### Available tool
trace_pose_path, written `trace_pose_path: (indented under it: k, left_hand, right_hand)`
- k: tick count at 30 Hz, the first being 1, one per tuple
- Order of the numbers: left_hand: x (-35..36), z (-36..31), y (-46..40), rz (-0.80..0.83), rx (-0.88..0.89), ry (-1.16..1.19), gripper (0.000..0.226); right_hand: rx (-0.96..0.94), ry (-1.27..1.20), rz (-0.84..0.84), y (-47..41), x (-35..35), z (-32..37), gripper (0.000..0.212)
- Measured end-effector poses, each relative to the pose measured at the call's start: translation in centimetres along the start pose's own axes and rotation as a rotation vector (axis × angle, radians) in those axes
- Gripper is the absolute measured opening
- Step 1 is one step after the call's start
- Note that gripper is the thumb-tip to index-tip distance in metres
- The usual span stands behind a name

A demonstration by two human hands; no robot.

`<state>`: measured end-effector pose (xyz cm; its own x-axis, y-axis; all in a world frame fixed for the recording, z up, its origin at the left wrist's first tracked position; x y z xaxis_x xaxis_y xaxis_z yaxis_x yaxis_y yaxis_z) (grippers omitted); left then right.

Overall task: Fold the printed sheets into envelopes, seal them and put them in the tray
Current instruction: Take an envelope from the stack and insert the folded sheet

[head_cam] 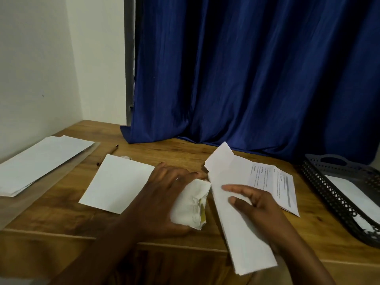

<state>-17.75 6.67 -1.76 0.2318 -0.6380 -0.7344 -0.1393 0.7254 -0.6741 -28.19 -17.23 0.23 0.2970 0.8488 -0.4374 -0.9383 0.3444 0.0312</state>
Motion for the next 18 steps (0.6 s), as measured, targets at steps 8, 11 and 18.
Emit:
trace_pose_path:
  k: [8,11,18]
  left_hand:
    - [0.3,0.3,-0.4,0.019,-0.030,-0.087,0.094]
    - [0.4,0.9,-1.1,0.144,-0.049,-0.148,0.098]
    - [1.5,0.4,0.1,-0.077,0.007,-0.317,0.088]
  right_hand:
    - [0.040,0.103,0.125,1.9,-4.4,-0.9,0.037]
    - [0.055,0.162,0.153,2.0,-4.1,-0.9,0.032]
    - [0.026,0.409,0.176,1.3,-2.6,-0.4,0.018]
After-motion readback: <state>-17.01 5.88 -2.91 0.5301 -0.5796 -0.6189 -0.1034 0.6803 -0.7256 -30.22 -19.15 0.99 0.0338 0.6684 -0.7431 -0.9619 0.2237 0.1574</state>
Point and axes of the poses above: each hand's wrist, its own y-axis away from the middle knuckle, its own x-axis out of the palm, z = x × y, the point moved 1 cm from there along -y, towards the middle knuckle, and after that the axes turned 13 degrees about x, right-handed, at the moved point
